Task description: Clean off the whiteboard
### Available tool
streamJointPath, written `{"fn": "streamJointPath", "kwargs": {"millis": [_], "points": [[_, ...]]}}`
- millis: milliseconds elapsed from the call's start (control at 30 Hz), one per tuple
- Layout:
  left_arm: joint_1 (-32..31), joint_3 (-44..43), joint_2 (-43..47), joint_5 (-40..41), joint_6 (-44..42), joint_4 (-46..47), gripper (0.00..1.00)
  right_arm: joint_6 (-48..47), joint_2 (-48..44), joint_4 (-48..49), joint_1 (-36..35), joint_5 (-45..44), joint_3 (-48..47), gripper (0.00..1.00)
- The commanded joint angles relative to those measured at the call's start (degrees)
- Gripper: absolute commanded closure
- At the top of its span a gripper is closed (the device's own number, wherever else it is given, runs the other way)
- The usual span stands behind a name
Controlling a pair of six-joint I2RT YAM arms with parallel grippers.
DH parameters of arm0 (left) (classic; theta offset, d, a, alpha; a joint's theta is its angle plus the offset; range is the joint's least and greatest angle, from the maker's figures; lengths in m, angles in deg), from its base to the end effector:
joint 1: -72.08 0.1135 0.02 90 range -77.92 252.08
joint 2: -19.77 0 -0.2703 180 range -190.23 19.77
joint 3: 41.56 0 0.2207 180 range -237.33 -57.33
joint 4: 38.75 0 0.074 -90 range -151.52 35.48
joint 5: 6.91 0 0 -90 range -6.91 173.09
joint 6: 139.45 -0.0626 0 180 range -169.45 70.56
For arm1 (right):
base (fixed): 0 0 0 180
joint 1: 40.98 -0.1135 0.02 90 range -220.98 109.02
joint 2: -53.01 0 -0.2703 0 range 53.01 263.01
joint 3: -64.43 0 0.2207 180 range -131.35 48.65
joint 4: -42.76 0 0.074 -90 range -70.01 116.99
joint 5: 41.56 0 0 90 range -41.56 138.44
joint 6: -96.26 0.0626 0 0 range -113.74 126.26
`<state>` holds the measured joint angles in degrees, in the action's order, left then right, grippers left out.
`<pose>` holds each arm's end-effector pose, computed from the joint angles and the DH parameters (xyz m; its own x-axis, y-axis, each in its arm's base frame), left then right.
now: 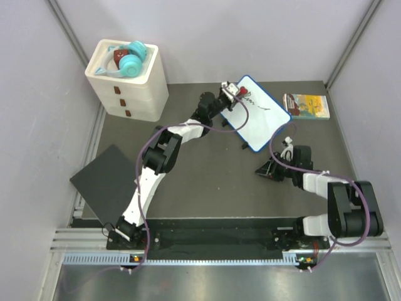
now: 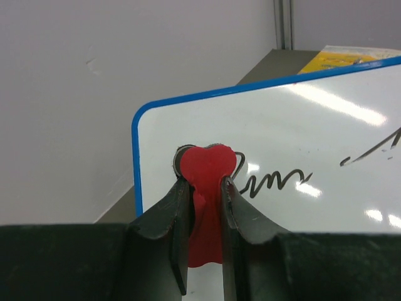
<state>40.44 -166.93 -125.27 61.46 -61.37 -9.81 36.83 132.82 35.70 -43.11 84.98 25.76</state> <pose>0.4815 -0.3238 0.2154 0.2989 0.0414 -0.9534 0.7518 0.6051 0.2619 0.2197 0.0455 0.1417 -0.8583 0.3770 -0.3482 0.0117 0.6927 0.7211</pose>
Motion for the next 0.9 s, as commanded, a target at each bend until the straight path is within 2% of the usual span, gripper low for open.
{"fn": "streamJointPath", "kwargs": {"millis": [0, 33, 200, 333, 400, 500, 600, 767, 867], "points": [[0.1, -0.9, 1.5, -0.7, 1.1, 5.4, 1.0, -0.8, -10.1, -0.1, -0.5, -6.2, 1.5, 0.6], [0.1, -0.3, 2.4, -0.5, 1.1, 5.8, 1.0, -0.9, -12.1, -0.4, -0.6, -7.2, 1.9, 0.53], [0.1, 4.5, 5.6, -0.4, -1.2, 6.7, 1.0, -2.1, -26.3, -2.5, 0.6, -13.7, 4.1, 0.36], [0.2, 6.9, 8.7, -0.7, -4.8, 4.4, 1.0, -4.0, -33.1, -1.5, 4.0, -14.4, 5.9, 0.33], [0.3, 7.7, 9.5, -0.8, -5.1, 4.2, 1.0, -4.8, -33.7, -0.5, 5.4, -13.7, 6.5, 0.33], [0.7, 8.7, 10.5, -0.9, -4.8, 4.3, 1.0, -4.4, -31.7, 4.4, 8.5, -11.3, 7.2, 0.34], [0.9, 9.1, 11.0, -1.1, -4.5, 4.3, 1.0, -0.9, -27.2, 14.2, 10.8, -8.1, 9.4, 0.39], [1.0, 9.4, 11.1, -1.6, -4.2, 4.3, 1.0, 4.8, -16.8, 33.4, 10.7, -5.0, 11.8, 0.44], [1.0, 9.5, 10.9, -1.8, -3.7, 4.3, 1.0, 7.0, -12.2, 40.4, 10.1, -4.6, 12.2, 0.45]]}}
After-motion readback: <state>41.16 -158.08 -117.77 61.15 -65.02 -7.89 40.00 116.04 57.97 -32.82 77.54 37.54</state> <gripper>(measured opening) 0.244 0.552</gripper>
